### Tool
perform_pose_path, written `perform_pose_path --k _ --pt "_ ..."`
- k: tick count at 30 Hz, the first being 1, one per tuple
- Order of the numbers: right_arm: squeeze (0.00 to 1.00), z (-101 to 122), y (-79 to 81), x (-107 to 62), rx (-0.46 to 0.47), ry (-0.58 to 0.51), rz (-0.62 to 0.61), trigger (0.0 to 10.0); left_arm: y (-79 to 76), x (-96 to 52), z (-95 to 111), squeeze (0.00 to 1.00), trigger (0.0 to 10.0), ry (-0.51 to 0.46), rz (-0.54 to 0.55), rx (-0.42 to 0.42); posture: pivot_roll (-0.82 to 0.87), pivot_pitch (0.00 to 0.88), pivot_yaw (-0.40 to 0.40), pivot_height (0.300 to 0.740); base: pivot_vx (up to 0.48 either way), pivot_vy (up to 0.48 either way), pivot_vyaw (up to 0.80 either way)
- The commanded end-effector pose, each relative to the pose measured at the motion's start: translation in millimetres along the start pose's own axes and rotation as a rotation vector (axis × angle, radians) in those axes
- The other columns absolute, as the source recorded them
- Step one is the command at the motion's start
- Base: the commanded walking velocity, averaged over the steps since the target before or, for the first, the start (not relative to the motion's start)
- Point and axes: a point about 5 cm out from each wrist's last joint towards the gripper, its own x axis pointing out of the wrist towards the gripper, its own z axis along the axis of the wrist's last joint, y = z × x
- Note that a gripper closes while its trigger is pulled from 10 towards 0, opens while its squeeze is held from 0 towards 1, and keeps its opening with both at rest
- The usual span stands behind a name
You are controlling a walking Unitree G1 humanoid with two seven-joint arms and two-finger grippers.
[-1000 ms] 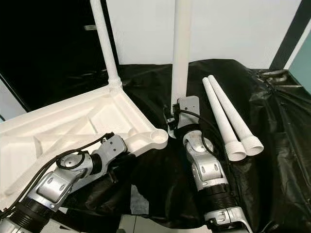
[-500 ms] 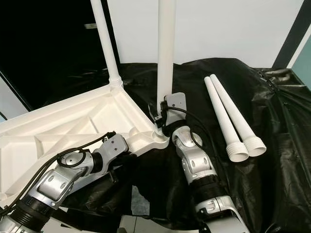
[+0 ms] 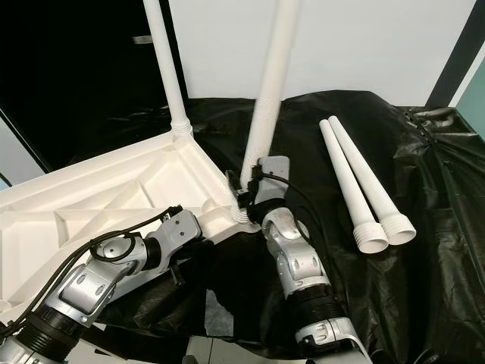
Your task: Building children table
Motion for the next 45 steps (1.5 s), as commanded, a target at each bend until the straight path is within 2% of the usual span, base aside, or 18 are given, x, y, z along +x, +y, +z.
perform_pose_path --k 1,4,10,14,17,20,22,27,35,39,41,42,43,45 --pt "0.0 -11 -7.9 -3.1 0.054 0.045 -0.048 10.0 -4.4 0.7 4 0.0 10.0 -0.006 -0.006 0.031 0.07 0.0 0.045 0.74 0.0 0.0 0.0" --pt "0.0 -10 -16.4 -0.2 0.061 0.047 -0.084 10.0 -4.9 0.6 4 0.0 10.0 -0.008 -0.01 0.033 0.07 0.0 0.044 0.74 0.0 0.0 0.0" --pt "0.0 -7 -19.0 5.1 0.042 0.044 -0.087 10.0 -5.1 0.3 5 0.0 10.0 -0.009 -0.013 0.04 0.07 0.0 0.044 0.74 0.0 0.0 0.0" --pt "0.0 -10 -1.6 6.0 -0.109 0.057 0.047 10.0 -3.6 -1.1 6 0.0 10.0 -0.009 -0.01 0.044 0.08 0.0 0.037 0.74 0.0 0.0 0.0" --pt "0.0 -10 -1.6 6.0 -0.109 0.057 0.047 10.0 -3.6 -1.1 6 0.0 10.0 -0.009 -0.01 0.044 0.08 0.0 0.037 0.74 0.0 0.0 0.0" --pt "0.0 -23 4.7 -3.0 -0.183 0.096 0.1 10.0 -3.4 -2.9 6 0.0 10.0 -0.007 -0.006 0.045 0.08 0.0 0.035 0.74 0.0 0.0 0.0" --pt "0.0 -23 4.7 -3.0 -0.183 0.096 0.1 10.0 -3.4 -2.9 6 0.0 10.0 -0.007 -0.006 0.045 0.08 0.0 0.035 0.74 0.0 0.0 0.0" --pt "0.0 -41 4.4 -15.2 -0.213 0.148 0.127 10.0 -3.2 -5.4 5 0.0 10.0 -0.004 -0.005 0.047 0.08 0.0 0.038 0.74 0.0 0.0 0.0" --pt "0.0 -55 3.7 -28.8 -0.333 0.178 0.228 10.0 -1.8 -6.4 6 0.0 10.0 0.003 -0.016 0.061 0.08 0.0 0.053 0.74 0.0 0.0 0.0" --pt "0.0 -56 3.6 -29.7 -0.322 0.182 0.231 10.0 -1.5 -6.4 6 0.0 10.0 0.003 -0.018 0.064 0.08 0.0 0.054 0.74 0.0 0.0 0.0" --pt "0.0 -57 2.6 -30.4 -0.283 0.191 0.217 10.0 -1.4 -6.4 7 0.0 10.0 0.003 -0.019 0.069 0.08 0.0 0.055 0.74 0.0 0.0 0.0" --pt "0.0 -57 1.2 -30.0 -0.223 0.197 0.191 10.0 -1.4 -6.5 7 0.0 10.0 0.003 -0.02 0.072 0.08 0.0 0.055 0.74 0.0 0.0 0.0" --pt "0.0 -57 1.2 -30.0 -0.223 0.197 0.191 10.0 -1.4 -6.5 7 0.0 10.0 0.003 -0.02 0.072 0.08 0.0 0.055 0.74 0.0 0.0 0.0" --pt "0.0 -56 -1.9 -28.6 -0.127 0.203 0.143 10.0 -1.5 -6.8 8 0.0 10.0 0.001 -0.022 0.072 0.08 0.0 0.057 0.74 0.0 0.0 0.0"
